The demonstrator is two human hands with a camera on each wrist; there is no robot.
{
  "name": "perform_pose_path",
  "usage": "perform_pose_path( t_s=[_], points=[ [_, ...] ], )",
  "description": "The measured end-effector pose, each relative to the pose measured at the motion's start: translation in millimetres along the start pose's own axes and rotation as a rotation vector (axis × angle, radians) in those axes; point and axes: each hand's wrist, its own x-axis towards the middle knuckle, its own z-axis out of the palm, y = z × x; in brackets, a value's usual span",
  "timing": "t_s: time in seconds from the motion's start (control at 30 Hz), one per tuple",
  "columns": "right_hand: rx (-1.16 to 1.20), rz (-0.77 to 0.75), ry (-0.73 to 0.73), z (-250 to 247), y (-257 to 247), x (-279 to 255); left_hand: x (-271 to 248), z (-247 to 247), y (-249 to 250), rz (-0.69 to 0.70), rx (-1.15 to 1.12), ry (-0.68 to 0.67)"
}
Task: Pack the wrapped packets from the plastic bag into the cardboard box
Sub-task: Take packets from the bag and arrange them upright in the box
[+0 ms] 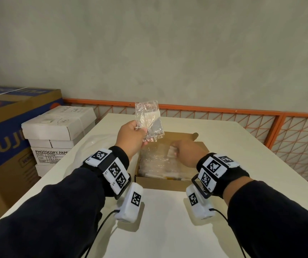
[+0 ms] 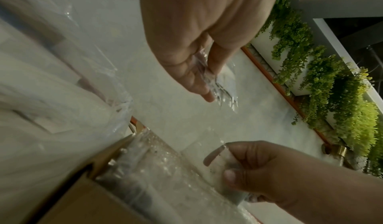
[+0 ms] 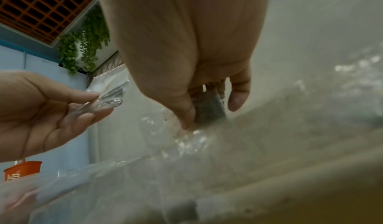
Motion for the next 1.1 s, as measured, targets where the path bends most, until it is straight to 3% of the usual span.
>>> perform_pose_path(
  t_s=[0.17,0.3,0.4,0.53,0.6,0.7,0.9,0.97,1.1],
  points=[
    [0.216,0.005,0.191,-4,4,2,-2,1,-1,0.012,0.011,-0.01],
    [0.385,0.022,0.141,-2,8,1,-2,3,-1,0.01,0.011,-0.01],
    [0.346,0.027,0.142,-2,11,-2,-2,5,-1,0.011,0.024,-0.012],
    [0.093,0.041,0.029,4,14,-4,-1,7,-1,0.009,0.043,-0.019],
    [0.149,0.016,0.009,10,17,-4,-1,8,-2,0.011,0.046,-0.024],
    [0.232,-0.012,0.118,14,20,-6,-1,9,-4,0.015,0.058,-0.03],
    [-0.066,-0.1,-0.255,24,10,-22,-2,13,-6,0.021,0.081,-0.034],
    [-0.016,-0.119,-0.226,21,8,-25,-2,15,-7,0.022,0.088,-0.039],
    [0.464,-0.096,0.04,5,6,-26,-2,19,-9,0.041,0.119,-0.054]
  ],
)
